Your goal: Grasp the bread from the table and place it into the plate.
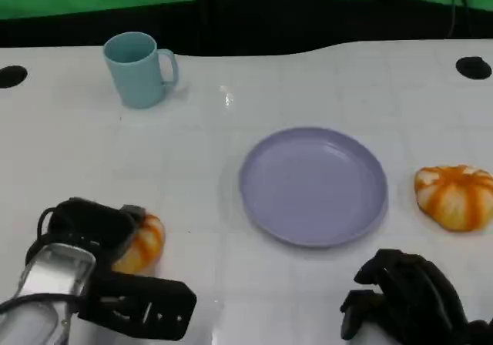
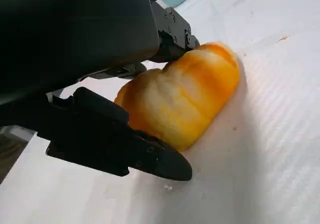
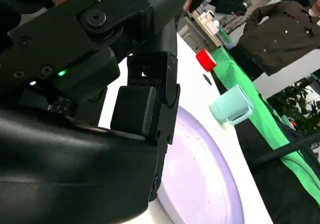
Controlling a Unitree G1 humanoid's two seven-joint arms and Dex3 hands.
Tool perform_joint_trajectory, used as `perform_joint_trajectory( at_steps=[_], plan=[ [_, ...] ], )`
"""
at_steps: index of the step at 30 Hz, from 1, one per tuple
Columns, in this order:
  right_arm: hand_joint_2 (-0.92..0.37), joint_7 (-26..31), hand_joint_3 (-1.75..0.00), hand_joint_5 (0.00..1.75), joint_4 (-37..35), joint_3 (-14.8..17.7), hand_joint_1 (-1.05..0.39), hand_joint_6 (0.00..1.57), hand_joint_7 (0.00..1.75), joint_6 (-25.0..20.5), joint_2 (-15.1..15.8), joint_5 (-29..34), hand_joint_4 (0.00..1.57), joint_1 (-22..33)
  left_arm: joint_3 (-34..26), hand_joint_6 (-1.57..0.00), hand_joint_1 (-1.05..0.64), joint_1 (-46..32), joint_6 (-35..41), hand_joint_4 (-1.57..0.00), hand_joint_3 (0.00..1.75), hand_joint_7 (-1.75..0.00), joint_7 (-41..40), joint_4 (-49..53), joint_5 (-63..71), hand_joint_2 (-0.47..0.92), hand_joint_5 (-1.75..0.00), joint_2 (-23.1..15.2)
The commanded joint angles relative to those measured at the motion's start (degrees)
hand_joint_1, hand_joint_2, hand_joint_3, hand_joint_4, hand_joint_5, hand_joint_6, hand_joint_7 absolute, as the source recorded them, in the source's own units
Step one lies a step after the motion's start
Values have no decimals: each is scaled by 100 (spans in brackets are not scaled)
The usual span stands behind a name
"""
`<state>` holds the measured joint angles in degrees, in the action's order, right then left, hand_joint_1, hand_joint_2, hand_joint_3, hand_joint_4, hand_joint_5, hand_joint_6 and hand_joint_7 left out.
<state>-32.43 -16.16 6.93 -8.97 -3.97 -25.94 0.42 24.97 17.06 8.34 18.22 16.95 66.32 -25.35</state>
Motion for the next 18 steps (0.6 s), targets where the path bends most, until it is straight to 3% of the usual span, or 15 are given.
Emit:
perform_joint_trajectory(
  at_steps=[1, 3, 6, 9, 11, 12, 13, 15, 18],
  plan=[
    [-72, 4, 0, 79, 59, 16, -103, 157, 38, 21, 49, -35, 155, 61, 231, -77, -49, 74, -290, -64, 18, -6, 123, 475, -331, 92, -114, -147],
    [-72, 4, 0, 79, 57, 21, -103, 157, 38, 11, 44, -48, 155, 60, 239, -84, -48, 109, -352, -66, 21, -6, 44, 514, -483, 92, -124, -158],
    [-72, 3, 0, 79, 43, 25, -102, 157, 38, 3, 39, -56, 155, 51, 166, -100, -42, 134, -472, -58, 30, -7, -164, 525, -813, 92, -163, -146],
    [-72, 5, 0, 79, 45, 24, -102, 157, 38, 4, 35, -56, 155, 53, 153, -106, -40, 134, -594, -55, 37, -10, -410, 546, -1016, 92, -172, -188],
    [-72, 8, 0, 79, 49, 22, -102, 157, 38, 10, 30, -54, 155, 57, 103, -80, -36, 111, -700, -58, 42, -82, -670, 563, -1159, 92, -174, -206],
    [-72, 12, 0, 79, 51, 22, -102, 157, 38, 6, 29, -55, 155, 58, 95, -72, -35, 106, -729, -60, 41, -102, -769, 573, -1209, 92, -174, -214],
    [-71, 14, 0, 79, 52, 23, -102, 157, 38, 2, 28, -56, 155, 58, 103, -67, -34, 108, -739, -62, 40, -114, -821, 584, -1238, 92, -175, -223],
    [-71, -11, 0, 78, 45, 21, -102, 157, 37, 4, 43, -57, 155, 55, 37, -66, -32, 47, -875, -64, 40, -122, -1338, 654, -1309, 92, -175, -209],
    [-71, -24, 0, 78, 43, 14, -102, 157, 37, 12, 53, -47, 155, 55, -23, -51, -28, 16, -942, -65, 42, -154, -1819, 775, -1431, 92, -175, -165]
  ],
)
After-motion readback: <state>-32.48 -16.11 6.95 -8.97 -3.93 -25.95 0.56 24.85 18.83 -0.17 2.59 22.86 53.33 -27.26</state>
